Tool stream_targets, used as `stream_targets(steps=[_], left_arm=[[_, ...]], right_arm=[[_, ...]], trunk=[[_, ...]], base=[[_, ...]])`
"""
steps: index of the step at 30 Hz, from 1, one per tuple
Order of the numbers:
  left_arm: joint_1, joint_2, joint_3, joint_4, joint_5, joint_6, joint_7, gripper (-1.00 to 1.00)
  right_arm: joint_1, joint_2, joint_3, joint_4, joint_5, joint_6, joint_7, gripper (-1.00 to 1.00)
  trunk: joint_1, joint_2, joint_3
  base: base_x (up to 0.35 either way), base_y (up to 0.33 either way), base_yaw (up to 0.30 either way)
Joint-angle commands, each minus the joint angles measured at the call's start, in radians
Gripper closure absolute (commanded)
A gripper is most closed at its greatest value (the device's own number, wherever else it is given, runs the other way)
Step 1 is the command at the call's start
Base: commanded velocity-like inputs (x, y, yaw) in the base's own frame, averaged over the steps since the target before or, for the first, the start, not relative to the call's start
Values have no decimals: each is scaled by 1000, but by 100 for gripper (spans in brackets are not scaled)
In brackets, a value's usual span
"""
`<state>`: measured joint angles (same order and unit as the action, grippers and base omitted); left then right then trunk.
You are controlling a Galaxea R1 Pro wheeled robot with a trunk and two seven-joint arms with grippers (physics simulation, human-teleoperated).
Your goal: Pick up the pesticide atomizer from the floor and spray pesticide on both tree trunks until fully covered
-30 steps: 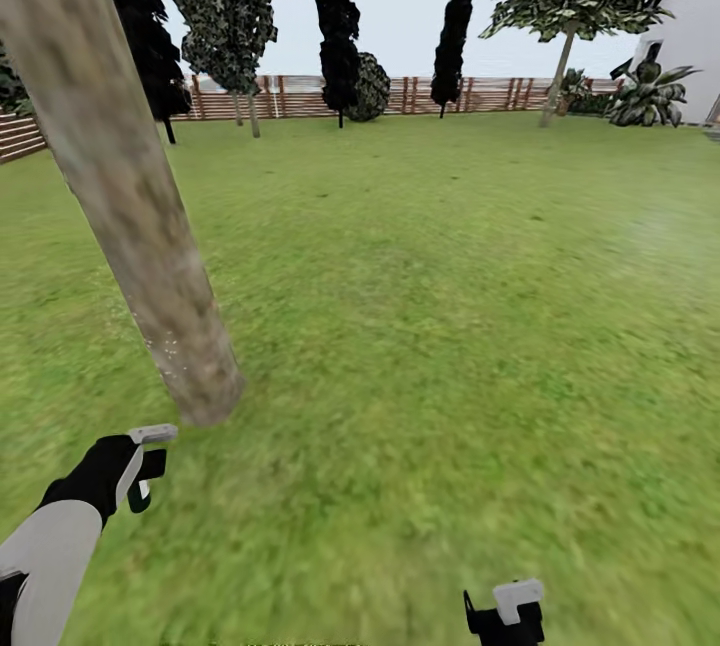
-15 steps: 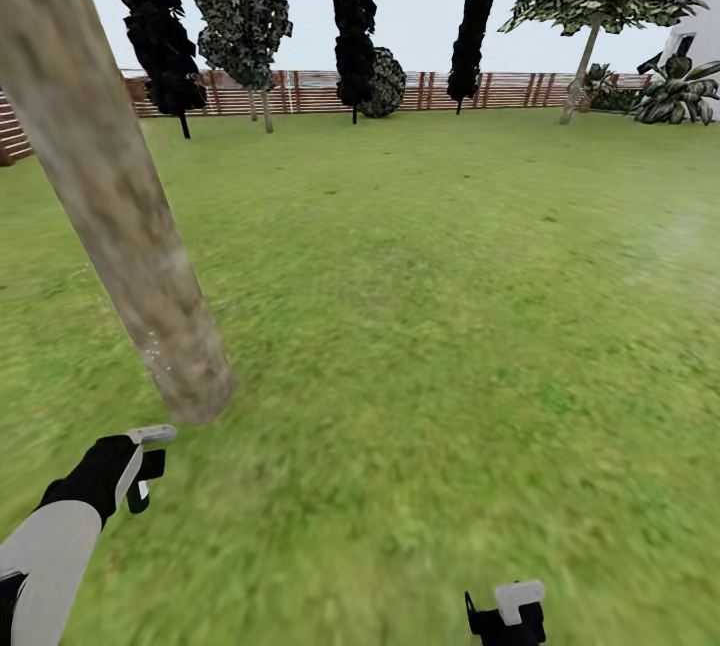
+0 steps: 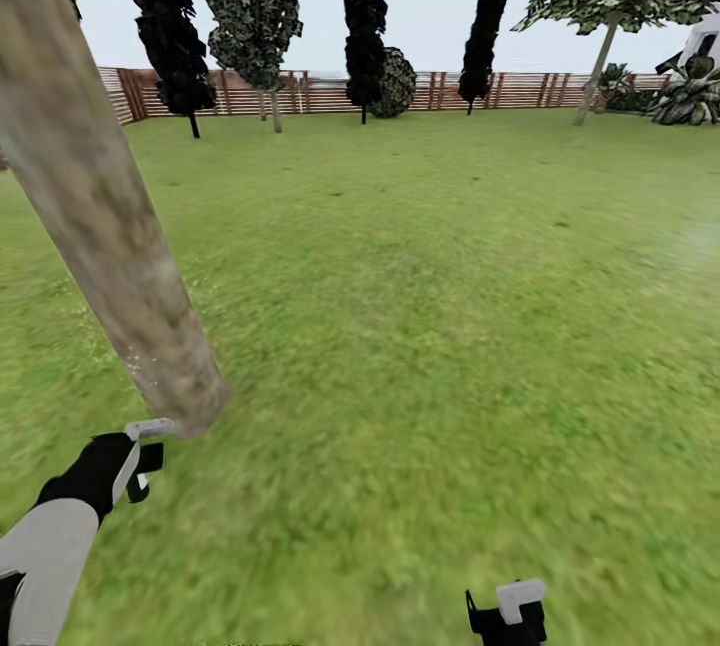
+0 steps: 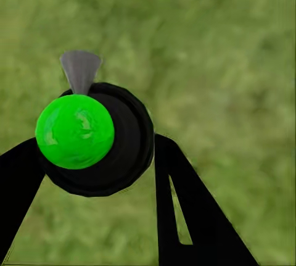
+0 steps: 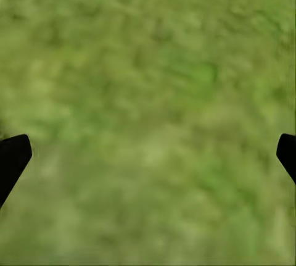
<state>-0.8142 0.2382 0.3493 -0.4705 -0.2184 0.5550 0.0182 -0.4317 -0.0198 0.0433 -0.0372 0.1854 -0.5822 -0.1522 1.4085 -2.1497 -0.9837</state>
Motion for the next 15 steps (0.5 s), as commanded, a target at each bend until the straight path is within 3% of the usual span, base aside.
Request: stream_targets(steps=[1, 5, 7, 10, 15], left_arm=[[-5, 2, 7, -3, -8, 9, -4, 100], [-32, 5, 5, -16, -8, 92, -8, 100], [-62, 4, -27, -23, -7, 119, -14, 100], [-141, 6, -105, -24, -8, 162, -23, 100], [-274, 40, -118, -24, -9, 270, -65, 100]], right_arm=[[0, 0, 4, 1, 9, -1, -10, -100], [-1, 0, 4, 2, 9, -1, -10, -100], [0, 0, 4, 2, 9, -1, -10, -100], [0, 0, 4, 2, 9, -1, -10, -100], [0, 0, 3, 0, 9, -1, -10, -100]], trunk=[[0, 0, -1], [0, 0, -1], [0, 0, -1], [0, 0, -1], [0, 0, -1]], base=[[6, -2, 272], [1, 0, 275], [0, 0, 276], [0, 0, 274], [0, 0, 191]])
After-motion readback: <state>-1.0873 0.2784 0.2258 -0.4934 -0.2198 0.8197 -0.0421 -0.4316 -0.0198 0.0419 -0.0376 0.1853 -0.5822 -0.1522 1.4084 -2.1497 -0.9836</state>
